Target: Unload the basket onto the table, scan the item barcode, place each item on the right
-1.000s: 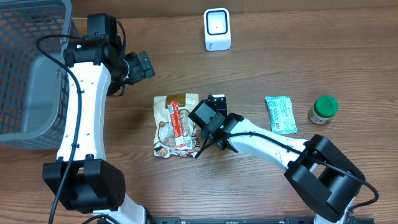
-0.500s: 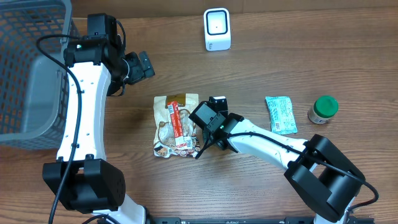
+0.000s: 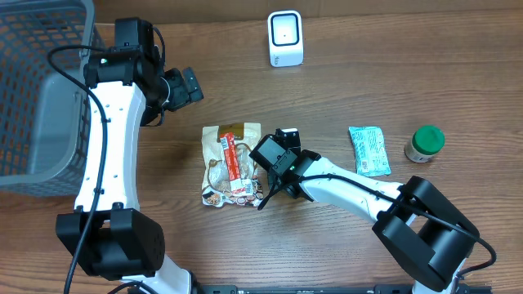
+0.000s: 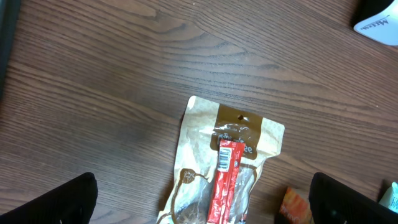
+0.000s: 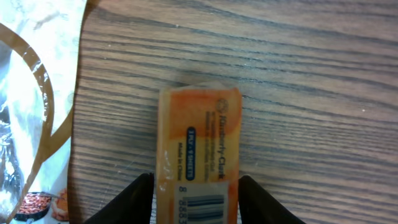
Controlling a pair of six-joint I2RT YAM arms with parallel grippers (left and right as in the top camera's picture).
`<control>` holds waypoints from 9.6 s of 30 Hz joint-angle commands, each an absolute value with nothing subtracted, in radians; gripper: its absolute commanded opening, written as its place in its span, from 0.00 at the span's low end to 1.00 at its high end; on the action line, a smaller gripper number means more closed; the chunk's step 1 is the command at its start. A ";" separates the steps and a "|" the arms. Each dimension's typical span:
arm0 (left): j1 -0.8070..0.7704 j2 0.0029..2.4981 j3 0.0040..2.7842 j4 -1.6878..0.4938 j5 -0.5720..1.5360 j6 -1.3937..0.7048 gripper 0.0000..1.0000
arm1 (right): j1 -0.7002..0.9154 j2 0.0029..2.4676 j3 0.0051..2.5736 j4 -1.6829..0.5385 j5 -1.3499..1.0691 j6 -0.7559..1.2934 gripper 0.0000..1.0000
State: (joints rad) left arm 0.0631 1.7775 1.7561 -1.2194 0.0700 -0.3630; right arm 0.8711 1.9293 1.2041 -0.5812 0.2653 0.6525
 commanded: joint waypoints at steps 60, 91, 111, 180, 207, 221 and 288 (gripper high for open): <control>0.057 1.757 1.769 -1.219 0.068 -0.351 1.00 | 0.794 1.863 1.271 -0.605 0.301 0.573 0.42; 0.057 1.757 1.769 -1.219 0.067 -0.351 0.99 | 0.783 1.863 1.265 -0.691 0.488 0.575 0.21; 0.057 1.757 1.769 -1.219 0.067 -0.351 1.00 | 0.783 1.863 1.263 -0.778 0.582 0.568 0.17; 0.057 1.757 1.769 -1.219 0.067 -0.351 1.00 | 0.784 1.863 1.262 -0.712 0.311 0.575 0.47; 0.057 1.757 1.769 -1.219 0.067 -0.351 1.00 | 0.660 1.863 1.262 -0.705 0.149 0.548 0.43; 0.057 1.757 1.769 -1.219 0.067 -0.351 1.00 | 0.562 1.863 1.262 -0.743 -0.060 0.439 0.38; 0.057 1.757 1.769 -1.219 0.068 -0.351 1.00 | 0.471 1.865 2.106 -1.070 0.211 -0.146 0.03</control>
State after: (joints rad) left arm 0.0631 1.7775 1.7561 -1.2194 0.0700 -0.3630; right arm 0.4709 1.8133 2.0926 -1.0904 0.1497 0.0334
